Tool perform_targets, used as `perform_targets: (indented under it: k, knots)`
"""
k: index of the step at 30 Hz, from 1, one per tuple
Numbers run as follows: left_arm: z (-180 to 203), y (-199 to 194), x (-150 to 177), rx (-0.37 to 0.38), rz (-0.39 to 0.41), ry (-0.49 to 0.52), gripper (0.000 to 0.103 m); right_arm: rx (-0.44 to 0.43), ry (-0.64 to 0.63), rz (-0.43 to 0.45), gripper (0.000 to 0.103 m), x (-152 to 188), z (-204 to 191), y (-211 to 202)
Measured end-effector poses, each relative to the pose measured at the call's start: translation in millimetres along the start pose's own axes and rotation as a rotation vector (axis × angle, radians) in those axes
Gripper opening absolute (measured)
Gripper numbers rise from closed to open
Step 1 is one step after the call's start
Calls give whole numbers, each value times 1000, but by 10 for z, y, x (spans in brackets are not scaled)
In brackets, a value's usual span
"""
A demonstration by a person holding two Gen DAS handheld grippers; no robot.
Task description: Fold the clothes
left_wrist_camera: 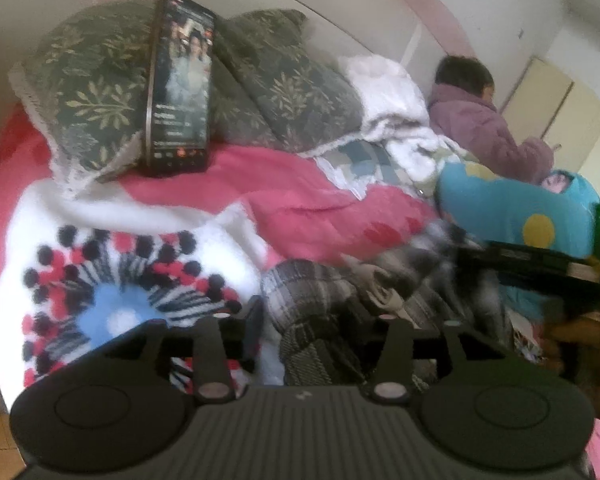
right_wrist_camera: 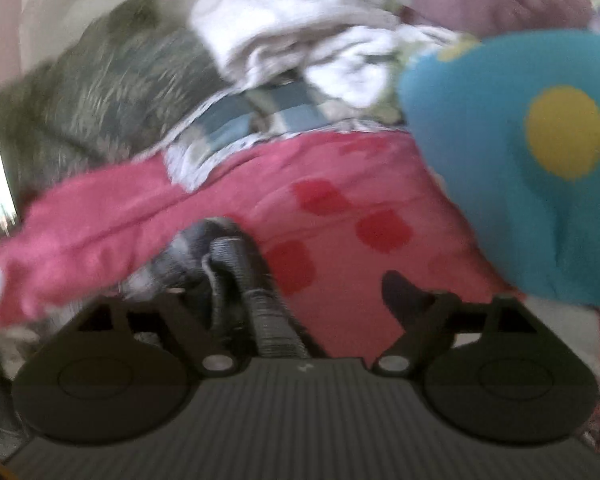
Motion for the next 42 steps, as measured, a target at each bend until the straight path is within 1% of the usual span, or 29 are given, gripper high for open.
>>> perform_targets:
  k: [2,5,9,14,15,18,21,22,24,26,28,30,31,32,35,37,39,42]
  knots:
    - [-24,-25,-20,-20,18,-16,54,6,17,4,85,3,131,-185]
    - [-56,-45,-54,-49,41,-42,56,16,36,6,89,31,363,-469]
    - [-65,-85,-83,-104,85,-48,57,68,64,-8,95,69,685,-736]
    - [44,-260,-129,-158,201,12,57,96,106,-17,95,69,841,-1092]
    - [83,-296,-131,-158,220,28,57,91,108,-8,95,92,845,-1202]
    - [301,-382,-78,-81,238,99,58,80,119,14,95,249,881,-1645]
    - [527,-468,-12,-1,252,169,59,80,143,33,95,534,966,-2196]
    - [626,-485,45,31,244,192,59,92,154,44,95,657,1004,-2406]
    - [836,-507,185,104,208,233,59,123,177,65,95,911,1080,-2829]
    - [1049,-526,348,176,162,269,59,182,210,80,95,1247,1175,-3262]
    - [1303,-546,571,241,106,321,59,252,235,78,95,1598,1294,-3601]
    - [1548,-554,833,318,28,364,59,331,257,59,95,1975,1380,-3894]
    - [1667,-561,961,354,-9,386,59,362,265,46,95,2161,1391,-4012]
    - [1778,-573,1080,383,-36,415,59,374,267,36,95,2334,1358,-4096]
    - [2060,-628,1393,423,-53,524,59,410,273,7,94,2852,1262,-4352]
    - [2172,-640,1526,439,-62,565,59,430,266,-14,94,3179,1176,-4497]
    - [2225,-612,1611,441,-69,585,59,426,214,-40,91,3402,993,-4509]
    - [2288,-556,1700,430,-77,610,59,409,133,-101,86,3614,782,-4408]
Point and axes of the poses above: each gripper's, at about its wrist camera, not at the fingertips, and y roughly the way its jaws point, z to its right, x to its underside, the point moved 5 cm from there along y, roughly the way its jaws point, and after that the axes turned 2 degrees about -y, right-handed, at the moved point
